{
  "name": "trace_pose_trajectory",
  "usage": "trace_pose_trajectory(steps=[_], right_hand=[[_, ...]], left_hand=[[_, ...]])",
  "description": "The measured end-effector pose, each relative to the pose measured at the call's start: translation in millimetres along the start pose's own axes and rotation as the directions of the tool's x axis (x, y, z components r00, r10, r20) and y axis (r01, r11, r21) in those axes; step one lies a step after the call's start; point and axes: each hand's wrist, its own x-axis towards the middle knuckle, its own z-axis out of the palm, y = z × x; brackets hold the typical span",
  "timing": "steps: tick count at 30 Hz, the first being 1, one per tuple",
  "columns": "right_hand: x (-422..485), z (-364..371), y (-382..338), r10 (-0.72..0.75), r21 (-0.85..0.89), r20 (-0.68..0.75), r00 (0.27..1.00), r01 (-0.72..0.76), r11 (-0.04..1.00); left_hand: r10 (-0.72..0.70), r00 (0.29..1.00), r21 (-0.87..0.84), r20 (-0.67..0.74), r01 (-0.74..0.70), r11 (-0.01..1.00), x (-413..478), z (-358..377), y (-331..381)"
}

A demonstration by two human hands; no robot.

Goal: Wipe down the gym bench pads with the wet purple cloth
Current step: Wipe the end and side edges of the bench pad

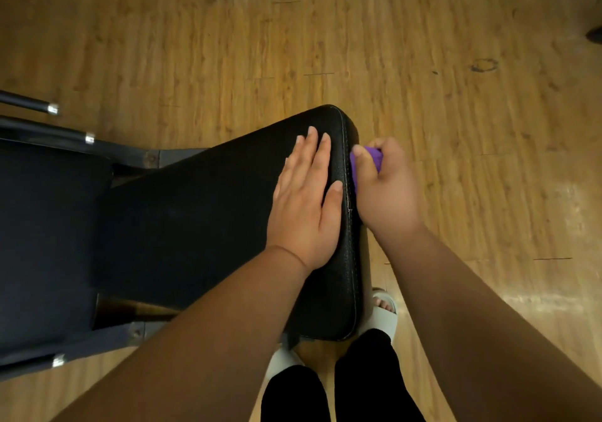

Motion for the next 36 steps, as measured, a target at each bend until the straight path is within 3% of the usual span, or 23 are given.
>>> trace_pose_trajectory(steps=[4,11,16,22,26,31,36], right_hand=[[32.0,7.7,-6.8,0.004,0.053,-0.003,1.000,-0.004,0.999],[15.8,-3.7,-1.3,-0.194,0.003,0.076,0.978,0.194,0.981],[51.7,4.7,-7.7,-0.147,0.003,0.074,0.986,0.147,0.989],[7.3,-6.6,11.0,-0.181,0.099,0.087,0.980,0.172,0.980],[38.1,1.5,3.1,-0.088,0.058,0.072,0.994,0.084,0.995],[30.2,4.6,7.7,0.135,0.216,0.022,0.991,-0.136,0.967],[-4.8,-2.1,16.2,0.257,0.278,0.044,0.965,-0.259,0.925]], left_hand=[[0.009,1.000,-0.005,-0.008,-0.009,1.000,0.4,0.3,0.0],[-0.019,1.000,-0.022,-0.012,0.019,1.000,2.9,-4.1,6.0],[-0.128,0.985,-0.046,-0.115,0.123,0.991,22.3,-10.6,15.2],[-0.164,0.985,-0.066,-0.052,0.161,0.985,37.4,2.4,14.2],[-0.163,0.984,-0.047,-0.070,0.160,0.986,37.4,1.6,14.6],[-0.184,0.980,-0.050,-0.071,0.181,0.982,36.6,0.9,15.8],[-0.186,0.980,-0.063,-0.076,0.182,0.981,36.6,0.6,16.4]])
